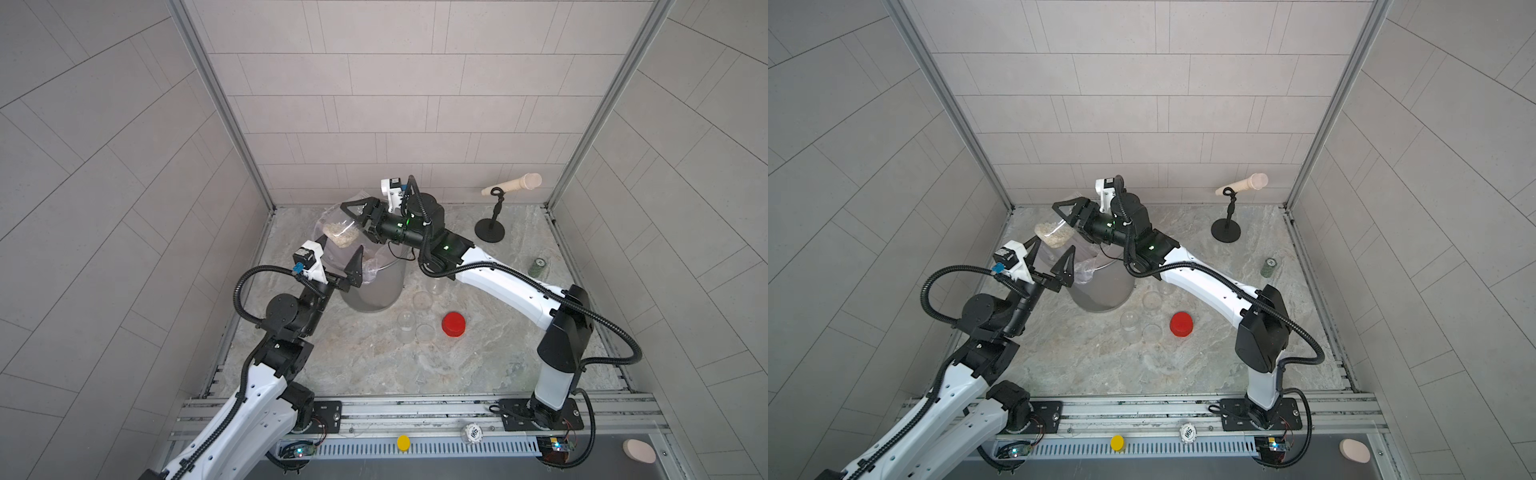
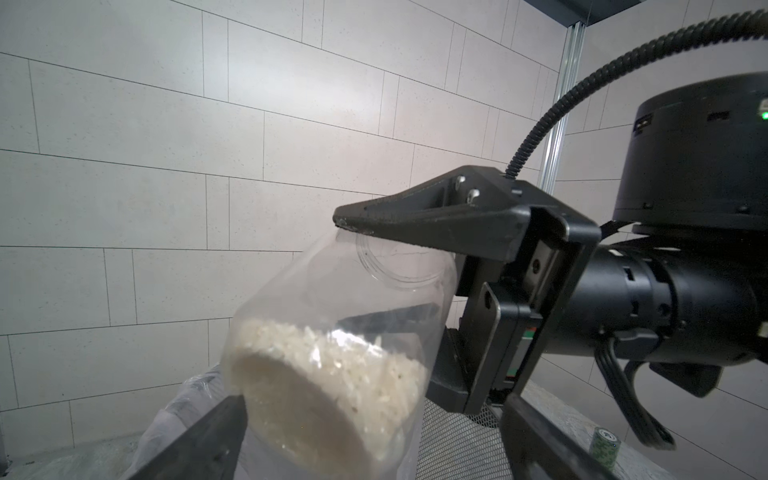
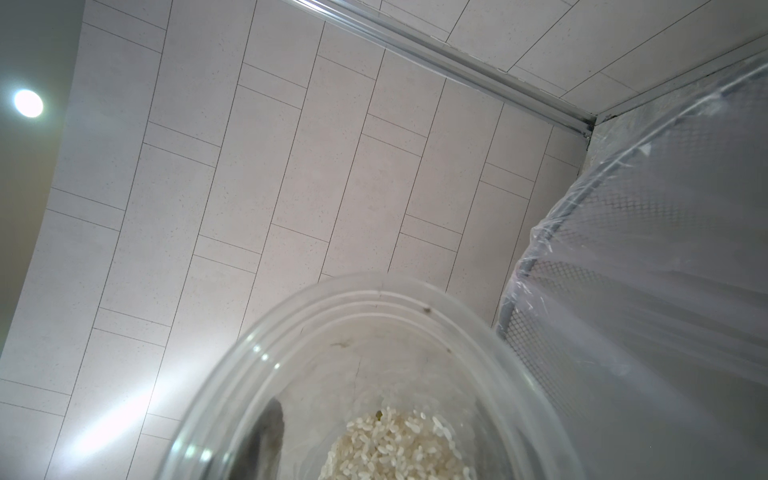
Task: Empty moldy rice from jars
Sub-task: Pour the moldy rice from the jar into the trash bin.
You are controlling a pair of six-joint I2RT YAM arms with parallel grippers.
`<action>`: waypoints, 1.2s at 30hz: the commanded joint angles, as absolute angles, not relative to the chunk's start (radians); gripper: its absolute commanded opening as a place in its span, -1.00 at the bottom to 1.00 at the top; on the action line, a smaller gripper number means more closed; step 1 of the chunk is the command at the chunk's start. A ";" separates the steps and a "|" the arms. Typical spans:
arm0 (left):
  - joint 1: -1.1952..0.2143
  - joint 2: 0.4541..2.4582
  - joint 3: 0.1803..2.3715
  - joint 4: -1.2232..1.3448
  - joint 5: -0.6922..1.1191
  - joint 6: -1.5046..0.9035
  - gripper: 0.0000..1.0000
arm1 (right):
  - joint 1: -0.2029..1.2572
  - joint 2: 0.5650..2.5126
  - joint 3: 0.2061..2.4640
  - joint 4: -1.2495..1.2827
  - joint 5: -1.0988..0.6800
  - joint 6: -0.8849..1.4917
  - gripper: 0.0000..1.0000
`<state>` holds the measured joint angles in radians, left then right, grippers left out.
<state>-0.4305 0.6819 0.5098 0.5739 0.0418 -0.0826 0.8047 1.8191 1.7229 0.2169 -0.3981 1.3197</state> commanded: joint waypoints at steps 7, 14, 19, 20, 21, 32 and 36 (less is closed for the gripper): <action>-0.432 0.740 0.494 0.766 0.020 -0.113 1.00 | 0.803 1.747 1.669 0.326 -0.406 1.362 -0.11; -0.428 0.765 0.490 0.811 0.020 -0.109 1.00 | 0.801 1.739 1.661 0.339 -0.420 1.370 -0.11; -0.421 0.770 0.489 0.831 0.019 -0.114 1.00 | 0.800 1.737 1.650 0.352 -0.420 1.380 -0.12; -0.420 0.770 0.484 0.830 0.017 -0.116 1.00 | 0.797 1.734 1.646 0.357 -0.420 1.382 -0.12; -0.416 0.770 0.482 0.828 0.014 -0.116 1.00 | 0.794 1.734 1.645 0.357 -0.422 1.382 -0.12; -0.391 0.730 0.475 0.785 0.045 -0.125 1.00 | 0.792 1.713 1.636 0.357 -0.430 1.379 -0.13; -0.391 0.758 0.477 0.815 0.078 -0.140 1.00 | 0.792 1.711 1.635 0.363 -0.430 1.381 -0.13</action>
